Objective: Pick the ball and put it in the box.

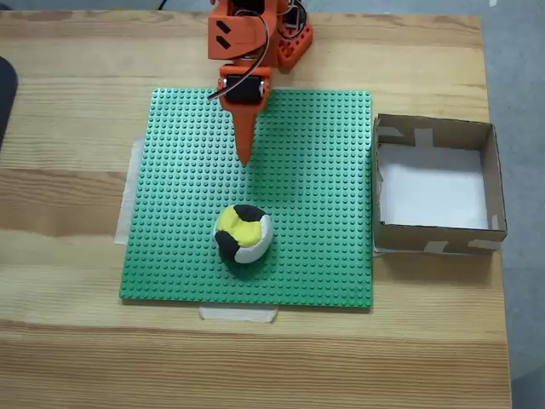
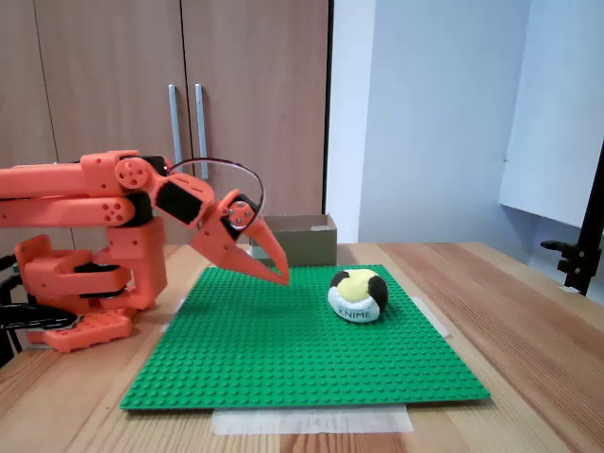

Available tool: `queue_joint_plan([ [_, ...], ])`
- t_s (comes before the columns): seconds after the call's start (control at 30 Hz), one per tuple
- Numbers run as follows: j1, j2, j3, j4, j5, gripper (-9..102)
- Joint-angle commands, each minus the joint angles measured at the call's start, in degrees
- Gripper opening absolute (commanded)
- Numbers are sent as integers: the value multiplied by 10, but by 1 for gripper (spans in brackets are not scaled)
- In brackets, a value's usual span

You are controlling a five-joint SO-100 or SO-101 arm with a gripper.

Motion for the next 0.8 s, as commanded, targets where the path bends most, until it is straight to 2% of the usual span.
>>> queue_joint_plan([
  [0.0, 4, 5, 22, -7, 2, -1],
  [0.77, -11, 5, 22, -8, -14, -1],
])
